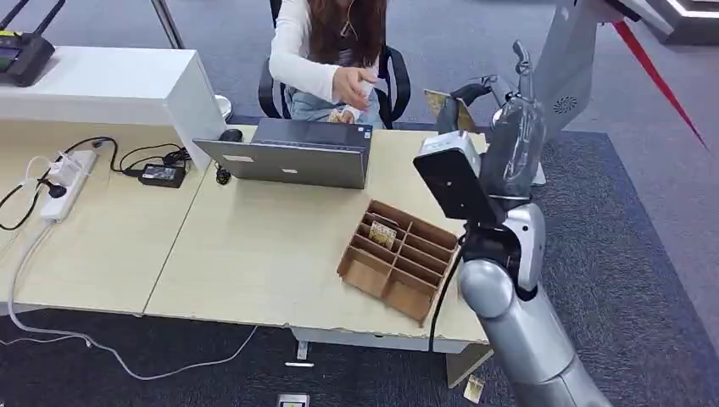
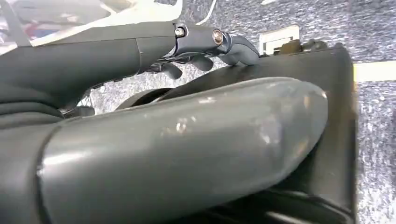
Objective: Pass the card to the sensor for recognition and then transmit it.
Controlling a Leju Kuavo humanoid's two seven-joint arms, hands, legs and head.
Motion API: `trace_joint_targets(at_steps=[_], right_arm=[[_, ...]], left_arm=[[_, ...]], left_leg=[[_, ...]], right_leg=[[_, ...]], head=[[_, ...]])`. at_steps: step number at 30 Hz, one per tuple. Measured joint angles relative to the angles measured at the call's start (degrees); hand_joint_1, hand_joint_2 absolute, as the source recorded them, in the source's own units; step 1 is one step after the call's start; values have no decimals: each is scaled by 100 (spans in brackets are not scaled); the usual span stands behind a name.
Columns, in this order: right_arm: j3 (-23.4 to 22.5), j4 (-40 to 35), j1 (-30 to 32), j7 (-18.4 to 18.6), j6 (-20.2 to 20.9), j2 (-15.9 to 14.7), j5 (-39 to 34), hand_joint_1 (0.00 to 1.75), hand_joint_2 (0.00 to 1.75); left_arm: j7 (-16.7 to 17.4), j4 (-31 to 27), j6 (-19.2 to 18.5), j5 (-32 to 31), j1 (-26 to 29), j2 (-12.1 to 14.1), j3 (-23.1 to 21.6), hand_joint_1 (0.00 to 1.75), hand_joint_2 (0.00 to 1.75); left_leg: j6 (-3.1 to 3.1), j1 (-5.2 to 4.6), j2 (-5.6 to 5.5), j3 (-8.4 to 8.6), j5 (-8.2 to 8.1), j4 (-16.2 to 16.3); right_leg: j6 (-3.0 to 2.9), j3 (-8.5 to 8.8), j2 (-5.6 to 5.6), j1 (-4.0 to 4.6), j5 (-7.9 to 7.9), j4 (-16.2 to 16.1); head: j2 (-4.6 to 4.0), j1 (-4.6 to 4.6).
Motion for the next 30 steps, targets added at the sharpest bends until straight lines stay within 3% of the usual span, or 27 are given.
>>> trace_joint_targets(at_steps=[9,19,25,30], right_arm=[[-39,1039,-772,-2,96,195,-223,175,175],[83,3098,-1623,-289,-96,1076,-108,175,175],[616,3847,-1740,-22,-242,1510,-883,175,175],[988,4223,-1834,30,-317,1650,-1069,175,175]], left_arm=[[-99,0,-77,-153,-47,-61,-83,0,0],[-153,0,-136,-195,-120,-129,-162,0,0],[-153,2,-195,-197,-146,-151,-216,0,0],[-153,2,-201,-197,-150,-151,-245,0,0]], left_leg=[[0,0,-2,-4,1,-1],[-2,5,-4,-6,2,-1],[-2,5,-4,-6,2,-1],[-2,4,-4,-5,2,-1]], right_leg=[[0,0,-1,1,0,3],[0,-2,-1,6,0,5],[0,-3,-2,6,-1,5],[0,-2,-2,5,-1,5]], head=[[0,0],[0,0],[0,0],[0,0]])
